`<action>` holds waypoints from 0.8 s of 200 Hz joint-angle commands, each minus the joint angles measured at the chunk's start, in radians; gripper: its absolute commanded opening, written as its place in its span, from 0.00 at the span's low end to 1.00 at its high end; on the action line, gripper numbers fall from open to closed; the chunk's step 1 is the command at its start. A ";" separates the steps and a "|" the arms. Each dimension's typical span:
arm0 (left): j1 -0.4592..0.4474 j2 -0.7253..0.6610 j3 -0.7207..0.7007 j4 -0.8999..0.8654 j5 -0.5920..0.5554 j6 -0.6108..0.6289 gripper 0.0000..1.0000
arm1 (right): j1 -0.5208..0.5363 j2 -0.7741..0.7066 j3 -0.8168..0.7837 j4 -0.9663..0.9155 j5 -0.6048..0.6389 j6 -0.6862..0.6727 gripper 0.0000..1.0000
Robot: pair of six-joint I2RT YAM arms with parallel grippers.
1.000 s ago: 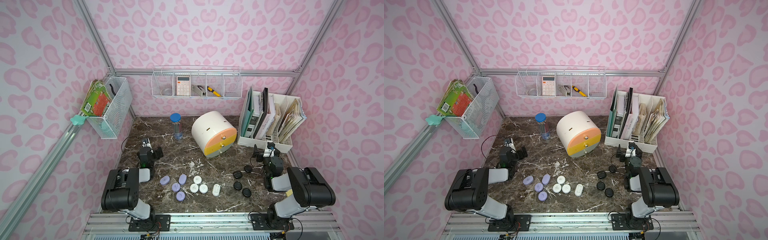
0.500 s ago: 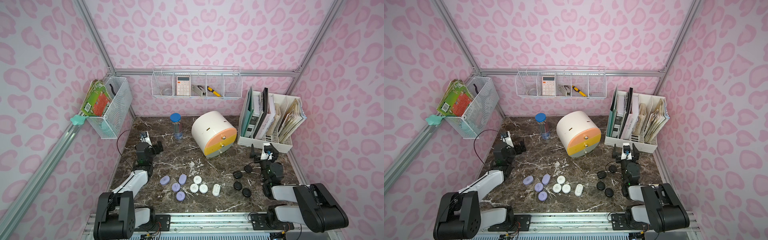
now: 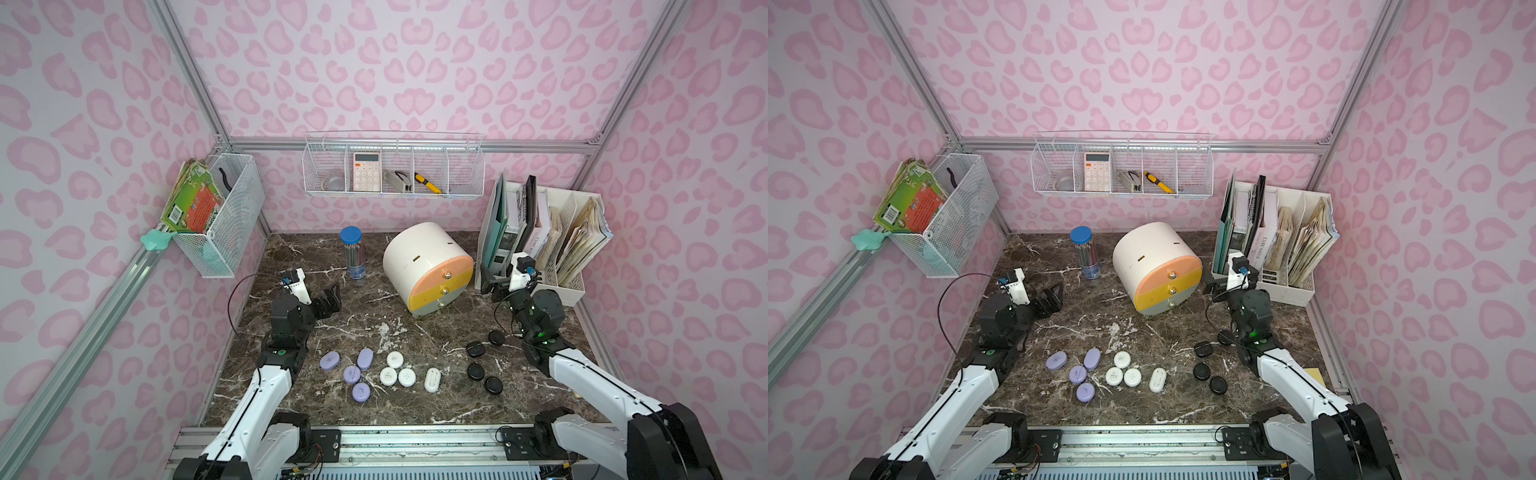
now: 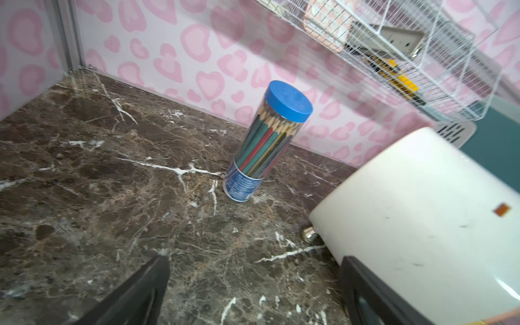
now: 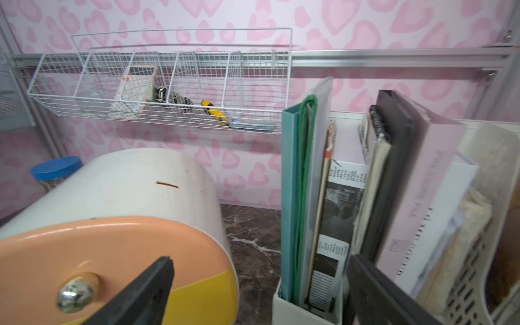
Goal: Put the bluetooth earphones in the drawer according to color
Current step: Move the storage box to the center of the board.
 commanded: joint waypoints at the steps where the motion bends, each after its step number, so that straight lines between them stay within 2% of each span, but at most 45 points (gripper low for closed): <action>1: -0.002 -0.061 -0.011 -0.026 0.064 -0.067 0.99 | -0.008 0.023 0.099 -0.262 -0.136 0.145 0.99; 18: -0.002 -0.117 -0.012 -0.051 0.062 -0.070 0.99 | -0.038 0.035 0.164 -0.314 -0.320 0.177 0.99; 34: -0.002 -0.164 -0.018 -0.071 0.053 -0.074 0.99 | -0.047 0.050 0.227 -0.358 -0.368 0.208 0.99; 61: -0.002 -0.216 0.009 -0.145 0.056 -0.098 0.99 | -0.034 0.114 0.372 -0.486 -0.390 0.192 0.97; 71: -0.002 -0.220 0.052 -0.237 0.099 -0.089 0.99 | -0.017 0.143 0.419 -0.524 -0.377 0.180 0.95; 91: -0.003 -0.205 0.084 -0.287 0.160 -0.046 0.99 | 0.017 0.220 0.523 -0.621 -0.344 0.157 0.94; 122: -0.003 -0.207 0.057 -0.258 0.214 -0.061 0.99 | 0.036 0.353 0.675 -0.739 -0.310 0.158 0.92; 160: -0.001 -0.206 -0.008 -0.175 0.131 -0.205 0.99 | 0.042 0.483 0.803 -0.829 -0.308 0.172 0.92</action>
